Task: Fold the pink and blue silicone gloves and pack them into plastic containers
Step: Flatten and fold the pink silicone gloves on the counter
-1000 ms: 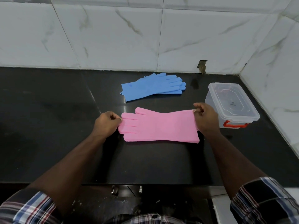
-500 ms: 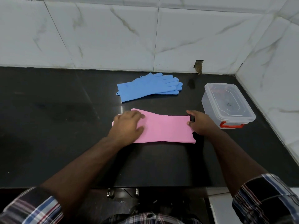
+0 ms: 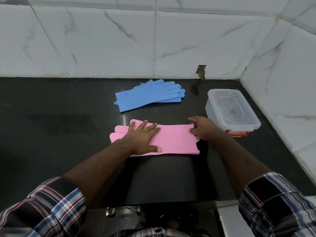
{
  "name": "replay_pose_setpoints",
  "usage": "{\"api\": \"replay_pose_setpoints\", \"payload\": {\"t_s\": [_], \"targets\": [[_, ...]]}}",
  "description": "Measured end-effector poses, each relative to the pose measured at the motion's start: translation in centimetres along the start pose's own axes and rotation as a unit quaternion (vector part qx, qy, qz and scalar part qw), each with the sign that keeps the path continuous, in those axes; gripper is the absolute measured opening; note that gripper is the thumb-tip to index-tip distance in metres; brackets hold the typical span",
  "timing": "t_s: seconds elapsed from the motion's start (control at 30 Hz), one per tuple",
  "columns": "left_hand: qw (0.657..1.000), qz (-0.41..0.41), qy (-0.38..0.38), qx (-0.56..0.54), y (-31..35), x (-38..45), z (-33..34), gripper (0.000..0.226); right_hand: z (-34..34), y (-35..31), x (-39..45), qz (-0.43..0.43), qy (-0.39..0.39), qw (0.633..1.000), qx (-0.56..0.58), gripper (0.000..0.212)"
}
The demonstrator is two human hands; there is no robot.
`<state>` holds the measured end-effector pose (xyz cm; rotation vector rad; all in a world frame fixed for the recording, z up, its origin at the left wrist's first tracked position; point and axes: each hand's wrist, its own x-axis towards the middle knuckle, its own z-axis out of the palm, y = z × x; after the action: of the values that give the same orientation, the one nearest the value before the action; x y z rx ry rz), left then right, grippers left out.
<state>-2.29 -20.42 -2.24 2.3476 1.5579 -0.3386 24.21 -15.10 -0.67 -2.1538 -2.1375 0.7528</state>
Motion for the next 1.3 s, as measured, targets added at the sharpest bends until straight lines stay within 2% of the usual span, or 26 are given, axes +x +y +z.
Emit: {"api": "replay_pose_setpoints", "payload": {"t_s": [0.1,0.2,0.43,0.5,0.6,0.67,0.77,0.97,1.1,1.2,1.3], "targets": [[1.0,0.005,0.0,0.004,-0.2,0.0,0.2,0.096,-0.1,-0.1,0.5,0.024,-0.002,1.0,0.002,0.048],[1.0,0.01,0.003,0.01,-0.4,-0.1,0.3,0.096,-0.1,-0.1,0.8,0.038,0.004,0.999,0.033,0.021],[0.999,0.019,0.015,0.027,-1.0,0.2,1.1,0.098,-0.3,-0.1,-0.1,0.016,0.039,0.986,0.16,0.017],[0.999,0.02,0.021,0.032,-1.2,0.3,1.5,0.099,-0.3,0.3,-0.7,0.013,0.009,0.974,0.225,0.023],[0.998,0.019,0.034,0.039,-1.4,0.4,2.2,0.101,-0.5,1.1,-2.0,0.017,-0.077,0.946,0.314,0.056],[0.998,0.018,0.046,0.042,-1.4,0.4,2.6,0.1,-0.5,1.8,-2.7,0.02,-0.128,0.923,0.363,0.068],[0.997,0.016,0.067,0.042,-1.4,0.4,3.1,0.098,-0.1,2.3,-3.4,0.038,-0.155,0.899,0.408,0.067],[0.996,0.028,0.08,0.032,-2.2,-0.1,2.6,0.1,-0.3,2.2,-4.5,0.057,-0.122,0.878,0.459,0.054],[0.996,0.001,0.074,0.046,-4.1,-1.4,2.9,0.102,-0.8,1.7,-4.9,0.053,-0.143,0.879,0.452,0.063],[0.996,-0.007,0.07,0.05,-4.4,-1.7,3.0,0.103,-1.0,1.4,-5.1,0.053,-0.166,0.863,0.473,0.07],[0.996,-0.007,0.077,0.043,-4.2,-1.7,3.4,0.104,-1.2,1.6,-5.2,0.039,-0.173,0.875,0.45,0.078]]}}
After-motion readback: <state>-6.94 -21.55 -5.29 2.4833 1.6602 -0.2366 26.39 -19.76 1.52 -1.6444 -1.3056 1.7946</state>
